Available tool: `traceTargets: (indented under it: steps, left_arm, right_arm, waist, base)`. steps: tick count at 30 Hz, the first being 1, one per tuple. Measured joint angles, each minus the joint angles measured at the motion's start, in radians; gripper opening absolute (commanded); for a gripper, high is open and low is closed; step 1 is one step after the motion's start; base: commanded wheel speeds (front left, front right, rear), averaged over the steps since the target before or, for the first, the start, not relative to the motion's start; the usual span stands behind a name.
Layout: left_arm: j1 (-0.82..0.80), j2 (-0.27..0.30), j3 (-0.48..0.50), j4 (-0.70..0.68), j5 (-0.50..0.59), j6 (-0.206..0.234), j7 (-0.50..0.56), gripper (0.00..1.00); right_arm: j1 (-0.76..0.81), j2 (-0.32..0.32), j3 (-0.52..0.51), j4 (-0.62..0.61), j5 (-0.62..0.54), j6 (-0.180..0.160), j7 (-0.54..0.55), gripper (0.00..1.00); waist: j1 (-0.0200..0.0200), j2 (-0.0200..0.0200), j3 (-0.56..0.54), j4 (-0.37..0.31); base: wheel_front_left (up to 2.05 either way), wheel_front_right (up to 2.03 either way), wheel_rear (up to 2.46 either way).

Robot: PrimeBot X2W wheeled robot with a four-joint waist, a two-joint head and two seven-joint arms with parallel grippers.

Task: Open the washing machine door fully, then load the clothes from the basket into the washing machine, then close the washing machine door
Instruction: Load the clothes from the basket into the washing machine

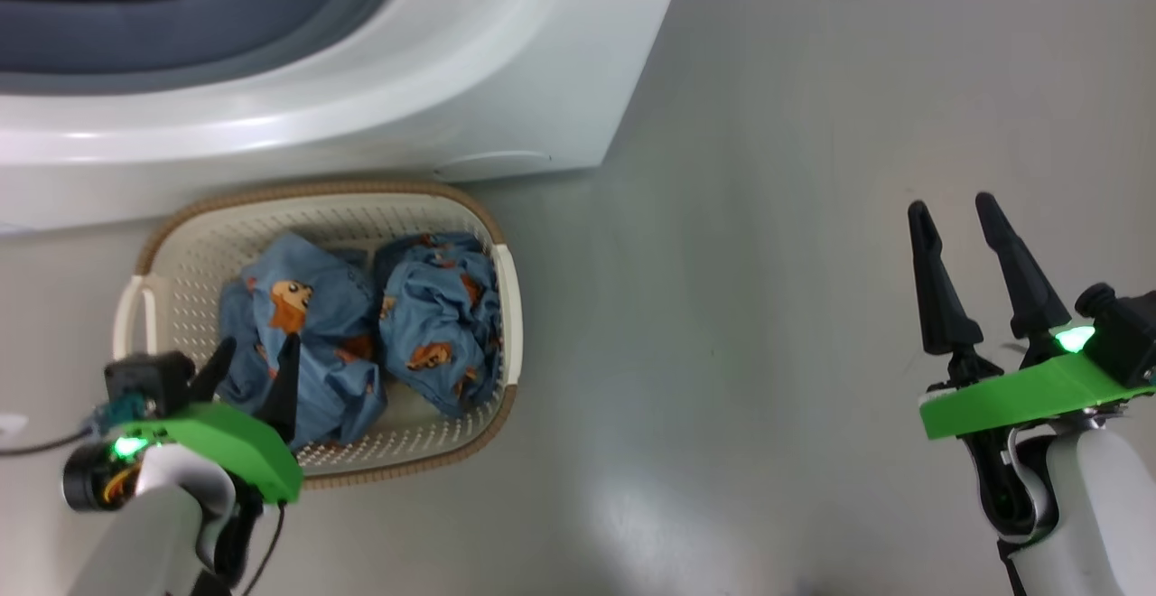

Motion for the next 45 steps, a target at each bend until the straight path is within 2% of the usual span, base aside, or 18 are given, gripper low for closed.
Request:
traceTargets:
  steps: [9, 15, 26, 38, 39, 40, 41, 42, 45]
  left_arm:
    - [-0.204, 0.027, -0.096, 0.176, -0.061, 0.0, 0.0, 1.0]
    - [-0.283, 0.046, -0.145, 0.273, -0.119, 0.0, 0.007, 1.0]
    - [-0.367, 0.083, -0.218, 0.345, -0.213, 0.0, 0.056, 1.0]
    - [-0.392, 0.108, -0.286, 0.373, -0.285, 0.0, 0.151, 1.0]
    - [-0.392, 0.109, -0.292, 0.373, -0.291, 0.0, 0.151, 0.76]
    - [-0.392, 0.109, -0.297, 0.373, -0.295, 0.0, 0.151, 0.46]
    - [-0.392, 0.11, -0.301, 0.373, -0.301, 0.0, 0.151, 0.25]
    - [-0.392, 0.112, -0.305, 0.372, -0.306, 0.0, 0.152, 0.0]
    - [-0.39, 0.114, -0.321, 0.365, -0.332, 0.0, 0.159, 0.0]
  right_arm:
    - [-0.088, 0.013, 0.001, -0.024, -0.006, 0.0, 0.0, 1.0]
    - [-0.122, 0.017, 0.007, -0.03, -0.009, 0.0, -0.002, 1.0]
    - [-0.147, 0.024, 0.022, -0.039, -0.026, 0.0, -0.002, 1.0]
    - [-0.149, 0.032, 0.052, -0.043, -0.026, 0.0, -0.002, 1.0]
    - [-0.149, 0.032, 0.056, -0.043, -0.026, 0.0, -0.002, 1.0]
    - [-0.149, 0.032, 0.059, -0.043, -0.026, 0.0, -0.002, 1.0]
    - [-0.149, 0.033, 0.062, -0.043, -0.026, 0.0, -0.002, 1.0]
    - [-0.149, 0.033, 0.064, -0.043, -0.026, 0.0, -0.002, 1.0]
    - [-0.149, 0.033, 0.064, -0.043, -0.027, 0.0, -0.002, 1.0]
  waist:
    - [0.0, 0.0, 0.136, -0.018]
    - [0.0, 0.0, 0.216, -0.032]
    - [0.0, 0.0, 0.299, -0.061]
    - [0.0, 0.0, 0.317, -0.101]
    - [0.0, 0.0, 0.317, -0.104]
    - [0.0, 0.0, 0.316, -0.106]
    - [-0.0001, 0.0, 0.315, -0.108]
    - [0.0, 0.0, 0.313, -0.111]
    - [0.0, 0.0, 0.306, -0.114]
  base:
    - [0.0, 0.0, 0.0]
    - [0.0, 0.0, 0.0]
    - [0.0, 0.0, 0.0]
    - [0.0, 0.0, 0.0]
    - [0.0, 0.0, 0.0]
    - [0.0, 0.0, 0.0]
    - [0.0, 0.0, 0.0]
    - [0.0, 0.0, 0.0]
    - [0.0, 0.0, 0.0]
